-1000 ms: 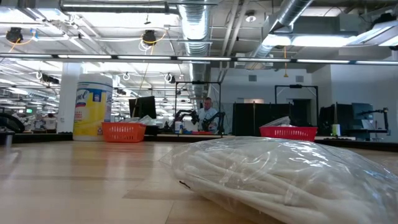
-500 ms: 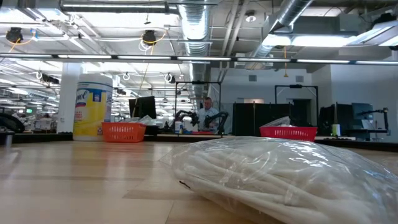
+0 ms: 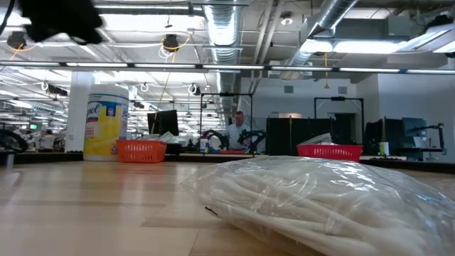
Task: Pick & Place Travel size toiletries
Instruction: Put the blue toothbrush into the orange bin
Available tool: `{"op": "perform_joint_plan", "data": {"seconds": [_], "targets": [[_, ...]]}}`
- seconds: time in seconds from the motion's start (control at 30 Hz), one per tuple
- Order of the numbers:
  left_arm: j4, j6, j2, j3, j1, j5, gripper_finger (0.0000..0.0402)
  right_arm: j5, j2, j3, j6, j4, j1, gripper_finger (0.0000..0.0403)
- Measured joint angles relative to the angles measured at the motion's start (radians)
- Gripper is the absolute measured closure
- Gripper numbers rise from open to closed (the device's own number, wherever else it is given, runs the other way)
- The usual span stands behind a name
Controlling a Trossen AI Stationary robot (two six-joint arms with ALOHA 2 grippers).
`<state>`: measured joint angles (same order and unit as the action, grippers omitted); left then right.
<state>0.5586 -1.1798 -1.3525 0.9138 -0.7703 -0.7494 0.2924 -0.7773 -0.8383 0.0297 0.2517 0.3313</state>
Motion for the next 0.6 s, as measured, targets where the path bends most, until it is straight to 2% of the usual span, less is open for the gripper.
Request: {"op": "perform_joint_plan", "data": {"seconds": [0.17,0.37,0.47,0.6], "targets": [[-0.088,0.239,0.0,0.0,0.147,-0.086,0.0289,0.0,0.0,0.0,0.006,0.005,-0.019,0.0206],[-0.358,0.581,0.0,0.0,0.339,-0.076,0.0289,0.0,0.0,0.0,0.006,0.055,-0.091,0.0205],[-0.538,0.755,0.0,0.0,0.414,-0.008,0.0289,0.0,0.0,0.0,0.006,0.07,-0.138,0.0207],[-0.76,0.922,0.0,0.0,0.48,0.167,0.0289,0.0,-0.001,0.0,0.004,0.086,-0.192,0.0209]]}}
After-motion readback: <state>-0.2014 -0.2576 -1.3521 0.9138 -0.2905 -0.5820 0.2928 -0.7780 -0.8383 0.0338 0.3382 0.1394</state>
